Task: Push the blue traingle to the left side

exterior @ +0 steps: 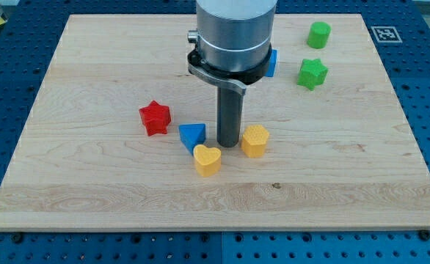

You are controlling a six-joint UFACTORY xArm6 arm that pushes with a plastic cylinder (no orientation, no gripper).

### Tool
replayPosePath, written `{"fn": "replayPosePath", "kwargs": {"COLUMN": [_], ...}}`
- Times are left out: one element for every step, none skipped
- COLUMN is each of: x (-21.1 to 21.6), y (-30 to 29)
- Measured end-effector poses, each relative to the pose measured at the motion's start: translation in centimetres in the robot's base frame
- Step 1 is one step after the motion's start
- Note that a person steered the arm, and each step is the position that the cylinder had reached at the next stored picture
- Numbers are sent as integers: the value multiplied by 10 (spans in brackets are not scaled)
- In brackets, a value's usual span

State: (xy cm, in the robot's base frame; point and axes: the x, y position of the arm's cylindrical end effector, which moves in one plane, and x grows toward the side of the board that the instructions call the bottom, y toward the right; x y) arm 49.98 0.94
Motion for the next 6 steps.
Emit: {"fn": "replayPosePath", "kwargs": {"x": [0,0,0,0,0,0], "y": [-21,-48,-75,-95,-113,-126]}}
